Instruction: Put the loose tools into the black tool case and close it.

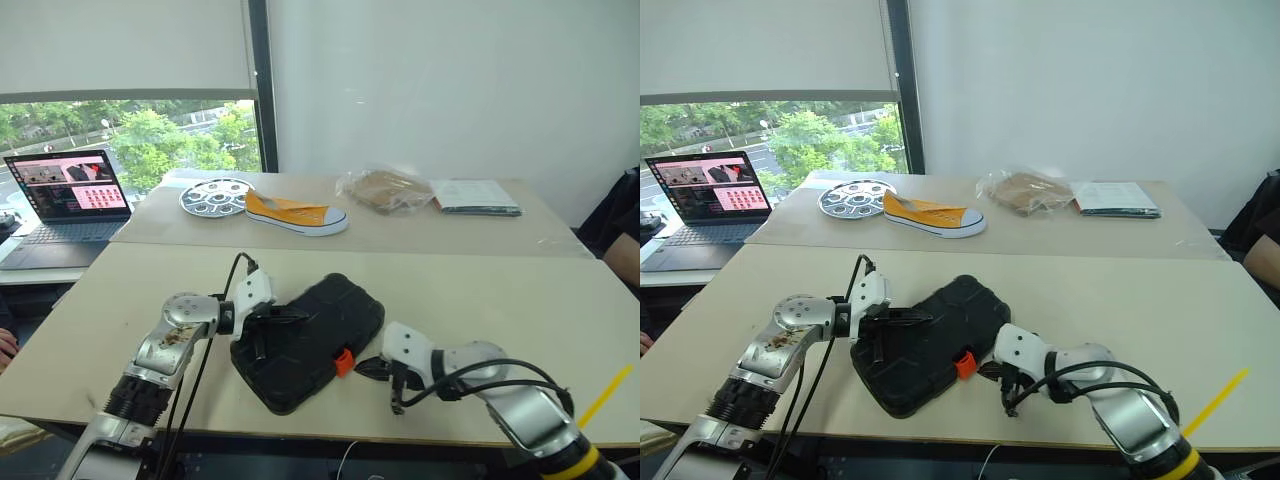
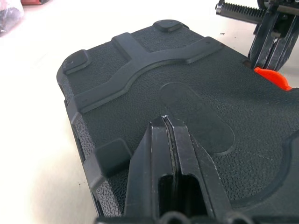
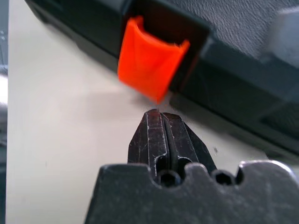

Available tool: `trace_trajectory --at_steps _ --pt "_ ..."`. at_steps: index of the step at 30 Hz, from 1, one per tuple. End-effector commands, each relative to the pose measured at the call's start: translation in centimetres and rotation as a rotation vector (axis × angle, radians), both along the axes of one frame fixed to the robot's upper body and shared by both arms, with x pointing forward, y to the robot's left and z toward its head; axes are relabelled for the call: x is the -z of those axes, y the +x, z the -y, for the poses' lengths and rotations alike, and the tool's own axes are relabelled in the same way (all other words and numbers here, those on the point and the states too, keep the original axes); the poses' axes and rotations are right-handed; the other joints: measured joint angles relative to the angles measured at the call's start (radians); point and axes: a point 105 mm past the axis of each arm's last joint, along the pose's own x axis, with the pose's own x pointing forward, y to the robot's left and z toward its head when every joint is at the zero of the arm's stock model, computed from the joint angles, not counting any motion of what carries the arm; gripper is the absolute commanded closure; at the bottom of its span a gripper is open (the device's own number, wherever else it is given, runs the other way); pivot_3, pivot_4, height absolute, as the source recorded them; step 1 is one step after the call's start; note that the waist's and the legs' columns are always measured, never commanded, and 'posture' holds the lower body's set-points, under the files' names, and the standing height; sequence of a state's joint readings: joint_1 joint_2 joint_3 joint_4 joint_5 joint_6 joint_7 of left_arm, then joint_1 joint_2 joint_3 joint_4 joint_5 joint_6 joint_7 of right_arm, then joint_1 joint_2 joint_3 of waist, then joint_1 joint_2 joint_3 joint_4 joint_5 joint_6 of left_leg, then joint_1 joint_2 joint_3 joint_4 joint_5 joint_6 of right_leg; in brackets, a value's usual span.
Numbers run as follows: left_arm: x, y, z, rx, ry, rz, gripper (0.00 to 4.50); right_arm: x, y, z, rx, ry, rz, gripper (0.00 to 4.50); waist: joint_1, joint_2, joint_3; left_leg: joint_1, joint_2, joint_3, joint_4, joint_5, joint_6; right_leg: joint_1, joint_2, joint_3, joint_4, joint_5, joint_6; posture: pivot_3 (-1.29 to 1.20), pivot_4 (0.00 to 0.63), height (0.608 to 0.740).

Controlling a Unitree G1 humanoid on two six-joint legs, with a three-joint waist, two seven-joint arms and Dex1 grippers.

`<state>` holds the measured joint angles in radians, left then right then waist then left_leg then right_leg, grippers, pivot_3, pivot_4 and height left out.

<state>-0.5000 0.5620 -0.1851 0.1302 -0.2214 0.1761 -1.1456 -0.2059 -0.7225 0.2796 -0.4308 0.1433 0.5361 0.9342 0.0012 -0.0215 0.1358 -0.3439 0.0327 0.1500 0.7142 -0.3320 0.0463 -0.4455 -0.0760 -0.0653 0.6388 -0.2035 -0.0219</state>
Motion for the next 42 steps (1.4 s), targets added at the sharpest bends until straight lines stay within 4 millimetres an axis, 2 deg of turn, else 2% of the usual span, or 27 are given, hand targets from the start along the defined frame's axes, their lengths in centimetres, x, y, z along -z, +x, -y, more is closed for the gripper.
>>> trace_trajectory --at_steps 1,4,9,13,16,25,31,35,42 --pt "4.3 -1.1 0.0 0.010 0.090 -0.135 4.47 -1.5 -0.8 -0.4 -0.026 0.041 0.016 4.50 0.002 0.000 0.000 0.003 0.000 -0.001 -0.001 0.000 0.000 0.003 0.000 -0.001 -0.002 0.000 0.000 0.00 0.150 0.740" --pt "5.0 -1.3 0.4 0.037 0.126 -0.138 4.47 -1.3 -1.3 -0.8 -0.018 0.073 -0.017 4.50 0.004 0.001 -0.001 0.007 0.001 -0.002 -0.003 -0.005 0.008 0.008 0.000 -0.002 -0.007 -0.004 0.006 0.00 0.150 0.740" --pt "6.4 -1.4 1.1 0.047 0.193 -0.156 4.47 -0.7 -1.5 -2.0 -0.017 0.092 -0.053 4.50 0.014 0.005 -0.006 0.007 0.001 -0.003 -0.003 -0.006 0.009 0.010 -0.002 -0.002 -0.008 -0.002 0.004 0.00 0.150 0.740" --pt "6.9 -1.6 1.2 0.046 0.225 -0.172 4.47 -0.4 -0.7 -2.9 0.005 0.101 -0.046 4.50 0.014 0.007 -0.011 0.007 0.000 -0.003 -0.003 -0.006 0.010 0.011 -0.002 -0.002 -0.010 0.000 0.002 0.00 0.150 0.740" --pt "7.2 -1.8 1.0 0.052 0.253 -0.186 4.47 -0.3 0.0 -3.0 0.014 0.091 -0.028 4.50 0.013 0.008 -0.012 0.007 0.000 -0.003 -0.003 -0.007 0.011 0.011 -0.002 -0.002 -0.010 -0.003 0.005 0.00 0.150 0.740" --pt "7.6 -2.2 1.3 0.069 0.269 -0.198 4.47 -0.9 0.9 -2.8 -0.004 0.061 0.002 4.50 0.011 0.007 -0.017 0.008 0.001 -0.005 -0.003 -0.007 0.012 0.012 -0.003 -0.002 -0.010 -0.004 0.006 0.00 0.150 0.740" --pt "7.3 -2.0 1.9 0.065 0.242 -0.185 4.47 -0.9 -0.2 -1.3 -0.039 0.011 -0.067 4.50 0.014 0.008 -0.017 0.007 0.001 -0.006 -0.003 -0.008 0.014 0.012 -0.006 -0.002 -0.011 -0.004 0.006 0.00 0.150 0.740" --pt "6.9 -1.8 2.0 0.055 0.225 -0.178 4.47 -0.8 0.3 -0.4 0.000 -0.005 -0.053 4.50 0.017 0.008 -0.018 0.006 0.000 -0.008 -0.003 -0.010 0.016 0.013 -0.013 -0.004 -0.012 -0.003 0.004 0.00 0.150 0.740" --pt "6.8 -1.6 2.0 0.050 0.218 -0.174 4.47 -1.0 0.9 -1.3 0.008 0.028 -0.040 4.50 0.017 0.008 -0.017 0.006 -0.001 -0.009 -0.003 -0.010 0.017 0.014 -0.015 -0.005 -0.014 -0.005 0.009 0.00 0.150 0.740"
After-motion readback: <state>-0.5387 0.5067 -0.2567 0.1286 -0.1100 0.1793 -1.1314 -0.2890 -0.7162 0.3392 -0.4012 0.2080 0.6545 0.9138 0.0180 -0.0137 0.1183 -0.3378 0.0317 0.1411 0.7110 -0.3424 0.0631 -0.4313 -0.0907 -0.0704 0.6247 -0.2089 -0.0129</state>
